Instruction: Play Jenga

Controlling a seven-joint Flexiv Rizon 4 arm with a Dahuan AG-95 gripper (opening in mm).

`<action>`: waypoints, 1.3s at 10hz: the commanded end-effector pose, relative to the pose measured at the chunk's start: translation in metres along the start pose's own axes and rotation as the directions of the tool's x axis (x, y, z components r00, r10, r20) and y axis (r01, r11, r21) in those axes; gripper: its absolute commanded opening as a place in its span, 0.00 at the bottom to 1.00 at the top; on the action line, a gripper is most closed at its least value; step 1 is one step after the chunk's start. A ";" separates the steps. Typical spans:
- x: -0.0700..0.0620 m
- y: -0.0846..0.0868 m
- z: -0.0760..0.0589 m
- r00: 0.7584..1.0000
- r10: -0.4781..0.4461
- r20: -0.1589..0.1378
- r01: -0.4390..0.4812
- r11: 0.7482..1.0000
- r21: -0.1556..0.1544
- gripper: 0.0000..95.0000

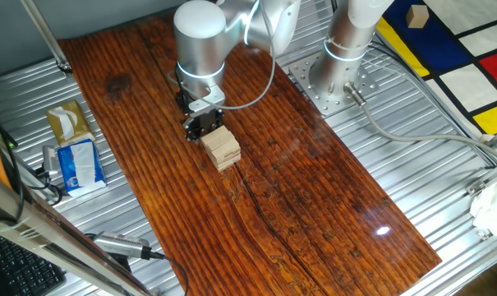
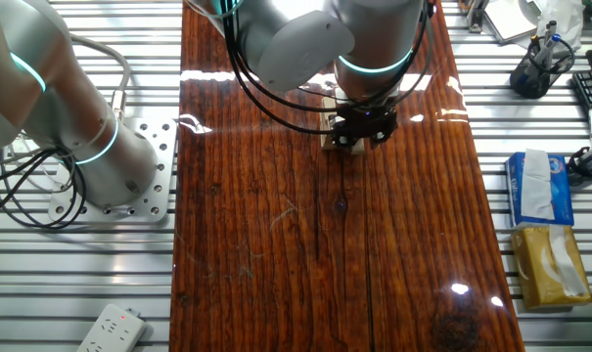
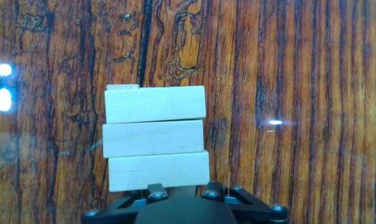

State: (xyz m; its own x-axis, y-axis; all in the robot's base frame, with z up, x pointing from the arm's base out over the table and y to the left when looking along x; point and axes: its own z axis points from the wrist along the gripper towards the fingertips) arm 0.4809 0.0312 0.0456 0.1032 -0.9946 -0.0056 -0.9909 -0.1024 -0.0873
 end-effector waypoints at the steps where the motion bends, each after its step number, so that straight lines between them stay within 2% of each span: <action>1: 0.001 0.000 0.001 1.000 -0.003 -0.003 0.003 1.000 0.008 0.40; 8: 0.001 0.000 0.001 1.000 -0.004 -0.002 0.004 1.000 0.014 0.40; 9: 0.001 0.000 0.001 1.000 -0.004 -0.002 0.004 1.000 0.014 0.20; 13: 0.000 0.000 0.003 1.000 -0.006 0.002 0.006 1.000 0.016 0.20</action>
State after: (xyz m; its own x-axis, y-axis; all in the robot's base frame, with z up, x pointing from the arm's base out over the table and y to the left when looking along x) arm 0.4808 0.0307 0.0438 0.1090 -0.9940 -0.0076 -0.9888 -0.1076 -0.1034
